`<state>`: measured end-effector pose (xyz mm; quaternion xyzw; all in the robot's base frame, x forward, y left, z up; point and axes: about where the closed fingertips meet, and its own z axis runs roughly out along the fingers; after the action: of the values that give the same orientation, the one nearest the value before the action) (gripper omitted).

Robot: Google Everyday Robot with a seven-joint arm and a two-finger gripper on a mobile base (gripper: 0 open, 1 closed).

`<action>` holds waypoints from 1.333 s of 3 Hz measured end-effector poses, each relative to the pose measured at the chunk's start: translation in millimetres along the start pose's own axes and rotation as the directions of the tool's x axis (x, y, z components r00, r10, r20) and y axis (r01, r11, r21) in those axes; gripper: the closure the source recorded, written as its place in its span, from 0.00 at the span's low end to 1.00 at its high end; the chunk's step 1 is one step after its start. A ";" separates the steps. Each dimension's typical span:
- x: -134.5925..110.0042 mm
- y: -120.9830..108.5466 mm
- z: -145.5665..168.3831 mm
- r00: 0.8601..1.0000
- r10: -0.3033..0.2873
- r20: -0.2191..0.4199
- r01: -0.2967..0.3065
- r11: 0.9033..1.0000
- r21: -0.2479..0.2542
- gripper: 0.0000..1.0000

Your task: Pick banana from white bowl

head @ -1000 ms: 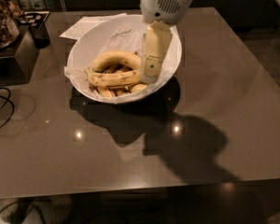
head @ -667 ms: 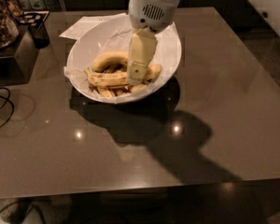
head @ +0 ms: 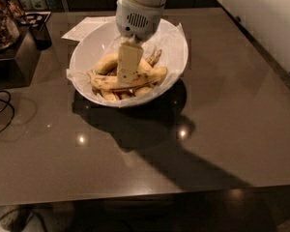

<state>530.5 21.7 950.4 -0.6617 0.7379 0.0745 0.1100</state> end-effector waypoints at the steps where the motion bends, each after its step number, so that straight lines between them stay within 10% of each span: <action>1: -4.2 -4.1 12.3 1.000 0.005 -0.018 -0.005 1.000 -0.014 0.33; 4: -2.7 -9.4 46.2 0.998 0.018 -0.061 -0.022 0.998 -0.060 0.46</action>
Offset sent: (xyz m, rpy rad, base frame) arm 0.0017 0.0039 -0.0383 -0.0908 0.1049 0.0052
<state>543.1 35.0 906.9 -0.6592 0.7450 0.0777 0.0667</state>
